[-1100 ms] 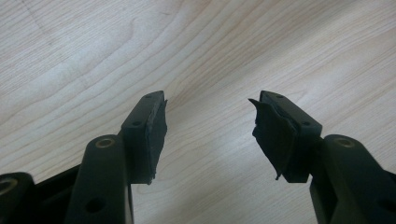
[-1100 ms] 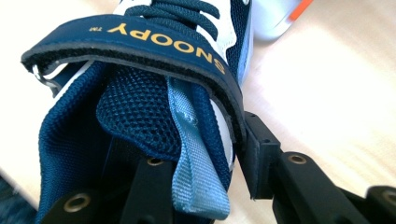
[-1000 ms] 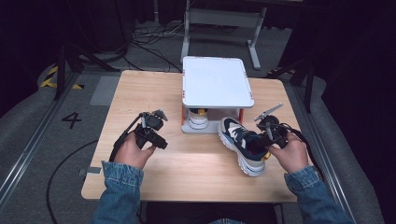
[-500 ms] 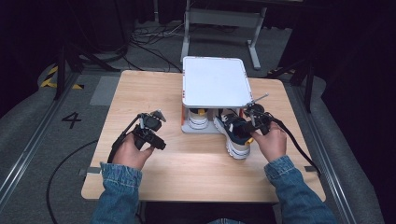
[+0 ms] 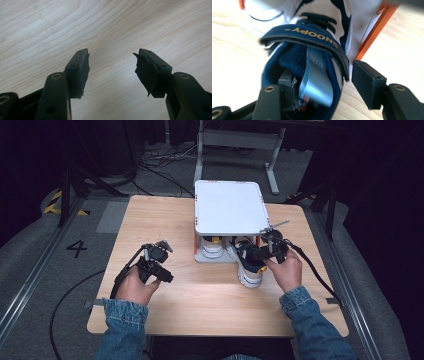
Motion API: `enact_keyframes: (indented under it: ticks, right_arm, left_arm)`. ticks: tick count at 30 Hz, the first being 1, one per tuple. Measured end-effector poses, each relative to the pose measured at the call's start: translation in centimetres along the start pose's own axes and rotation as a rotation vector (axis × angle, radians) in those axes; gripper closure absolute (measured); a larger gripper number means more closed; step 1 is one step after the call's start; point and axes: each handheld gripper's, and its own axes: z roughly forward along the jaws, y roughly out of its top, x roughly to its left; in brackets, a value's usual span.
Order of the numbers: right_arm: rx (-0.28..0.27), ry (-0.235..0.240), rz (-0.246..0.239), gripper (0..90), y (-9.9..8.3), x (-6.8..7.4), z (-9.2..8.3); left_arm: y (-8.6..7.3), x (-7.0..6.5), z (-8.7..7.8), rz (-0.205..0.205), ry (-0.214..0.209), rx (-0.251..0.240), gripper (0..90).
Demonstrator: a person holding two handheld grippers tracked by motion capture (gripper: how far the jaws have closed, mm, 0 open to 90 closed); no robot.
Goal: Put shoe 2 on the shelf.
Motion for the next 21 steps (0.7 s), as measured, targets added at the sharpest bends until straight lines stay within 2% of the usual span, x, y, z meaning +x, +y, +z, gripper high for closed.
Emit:
enact_keyframes:
  ticks: [3,4,7,8,10,12,14,17,19,21]
  right_arm:
    - [-0.008,0.012,-0.011,40.0,-0.1,-0.1,-1.4]
    - [-0.011,0.012,-0.022,39.9,-0.3,-0.1,-2.1]
    - [-0.03,0.007,-0.044,40.4,-1.0,0.0,-4.2]
    - [-0.035,0.006,-0.054,41.6,-1.3,0.0,-4.9]
    - [-0.028,0.009,-0.061,42.8,-1.9,0.1,-6.0]
    - [-0.009,0.007,-0.085,44.4,-2.7,0.2,-6.8]
    - [0.009,0.009,-0.109,47.2,-3.5,0.3,-7.4]
    - [0.064,0.001,-0.164,55.4,-4.6,0.5,-7.9]
    - [0.12,0.021,-0.188,62.8,-5.2,0.8,-7.7]
    - [0.167,0.075,-0.211,71.1,-5.8,1.0,-6.9]
  left_arm:
    - [0.5,-0.1,0.2,0.02,0.005,-0.001,43.7]
    - [0.8,-0.3,0.4,0.018,-0.01,-0.001,43.7]
    - [1.3,-0.5,0.5,0.038,-0.002,0.002,43.7]
    - [1.5,-0.7,0.6,0.032,-0.018,0.004,43.6]
    - [1.9,-0.8,0.7,0.055,-0.008,0.003,43.7]
    - [2.3,-1.1,0.8,0.053,-0.025,0.01,43.5]
    - [2.7,-1.2,0.9,0.069,-0.018,0.01,43.5]
    - [3.2,-1.6,1.1,0.083,-0.031,0.013,43.5]
    - [3.4,-1.7,1.2,0.089,-0.032,0.021,43.5]
    - [3.4,-1.8,1.3,0.093,-0.037,0.021,43.4]
